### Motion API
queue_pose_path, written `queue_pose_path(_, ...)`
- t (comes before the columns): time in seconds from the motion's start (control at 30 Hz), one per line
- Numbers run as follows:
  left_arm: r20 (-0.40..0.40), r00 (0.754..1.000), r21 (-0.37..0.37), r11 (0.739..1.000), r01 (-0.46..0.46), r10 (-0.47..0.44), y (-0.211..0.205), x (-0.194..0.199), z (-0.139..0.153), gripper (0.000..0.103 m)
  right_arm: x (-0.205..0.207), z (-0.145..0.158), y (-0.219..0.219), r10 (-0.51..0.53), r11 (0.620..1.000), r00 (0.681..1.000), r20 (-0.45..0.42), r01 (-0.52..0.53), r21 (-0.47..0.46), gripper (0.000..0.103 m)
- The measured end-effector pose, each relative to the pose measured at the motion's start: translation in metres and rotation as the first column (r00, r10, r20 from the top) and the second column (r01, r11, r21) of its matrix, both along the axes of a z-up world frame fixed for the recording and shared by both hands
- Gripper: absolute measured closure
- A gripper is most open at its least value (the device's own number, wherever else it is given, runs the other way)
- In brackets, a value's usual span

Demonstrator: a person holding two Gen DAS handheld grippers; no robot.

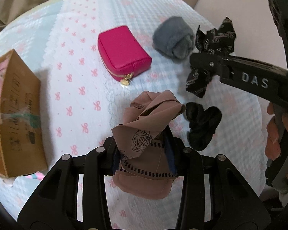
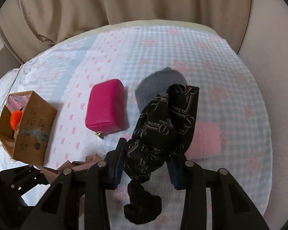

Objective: Organize soft objects
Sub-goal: 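Grasp the pink knit hat with the left tool while the right tool grasps the black scarf, then carry the pink hat and black scarf into the box and open both tools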

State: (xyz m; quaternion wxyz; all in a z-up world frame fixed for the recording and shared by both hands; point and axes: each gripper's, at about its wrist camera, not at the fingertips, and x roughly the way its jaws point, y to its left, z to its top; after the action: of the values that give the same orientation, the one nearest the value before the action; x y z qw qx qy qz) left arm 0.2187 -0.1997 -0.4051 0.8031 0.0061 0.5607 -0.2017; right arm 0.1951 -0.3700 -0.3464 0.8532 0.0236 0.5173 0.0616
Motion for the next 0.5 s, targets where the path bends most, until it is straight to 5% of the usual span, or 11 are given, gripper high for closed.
queue_pose_path(0.5, 0.122, 0.986, -0.086, 0.991, -0.099, 0.109, 0.016, -0.025, 0.107, 0.068, -0.054, 0.113, 0.008, -0.016, 1.0, 0.993, 0.115, 0.015, 0.007, 0.067)
